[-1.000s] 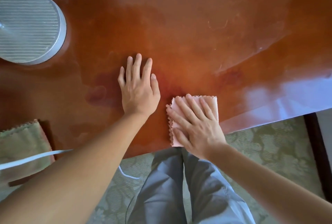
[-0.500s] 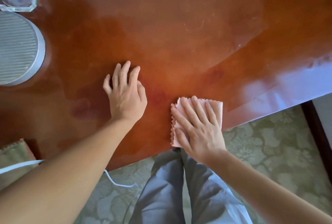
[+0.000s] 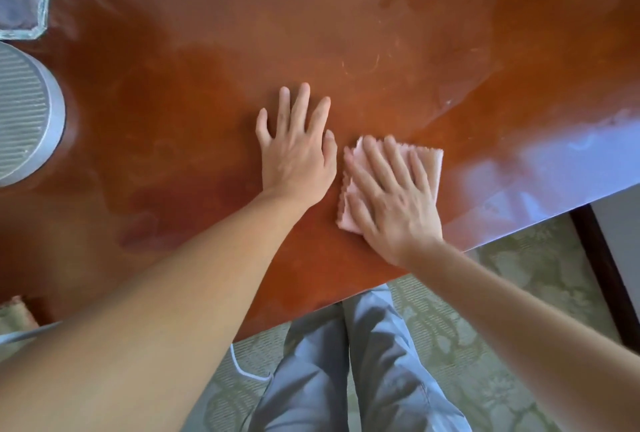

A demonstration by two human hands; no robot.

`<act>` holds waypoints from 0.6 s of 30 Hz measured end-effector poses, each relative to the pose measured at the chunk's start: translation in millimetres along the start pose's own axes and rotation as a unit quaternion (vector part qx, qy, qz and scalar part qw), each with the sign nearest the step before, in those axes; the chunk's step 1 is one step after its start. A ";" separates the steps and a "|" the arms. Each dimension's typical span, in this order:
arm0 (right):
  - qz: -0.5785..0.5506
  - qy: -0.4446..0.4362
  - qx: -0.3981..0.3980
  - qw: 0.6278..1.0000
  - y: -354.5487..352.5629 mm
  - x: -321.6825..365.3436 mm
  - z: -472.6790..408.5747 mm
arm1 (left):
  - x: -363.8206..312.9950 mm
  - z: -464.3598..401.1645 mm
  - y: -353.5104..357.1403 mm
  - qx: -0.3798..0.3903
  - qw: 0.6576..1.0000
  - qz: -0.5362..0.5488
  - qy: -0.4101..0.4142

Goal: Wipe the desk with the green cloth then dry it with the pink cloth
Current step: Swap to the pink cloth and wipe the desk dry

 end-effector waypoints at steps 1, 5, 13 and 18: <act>-0.004 -0.015 -0.003 1.000 2.6 5.2 22.1 | -0.5 -3.1 2.0 0.000 1.000 -0.003 0.002; -0.004 -0.045 0.005 0.999 6.9 6.4 68.0 | 1.6 -3.3 6.1 -0.016 1.000 -0.014 -0.001; -0.005 -0.013 0.004 1.000 -8.7 -28.2 -17.4 | 0.9 -3.4 5.3 -0.023 1.000 -0.011 0.004; -0.010 0.036 0.014 0.999 -16.4 -37.5 -93.2 | 0.6 -3.7 5.5 -0.029 0.999 -0.019 0.004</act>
Point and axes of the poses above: each hand's wrist, its own z-axis away from the middle knuckle, its own y-axis out of the palm, x = y × z, the point moved 6 cm from there along -z, towards the middle knuckle, and after that the axes turned 5 degrees about -y, right-handed, at the moved point
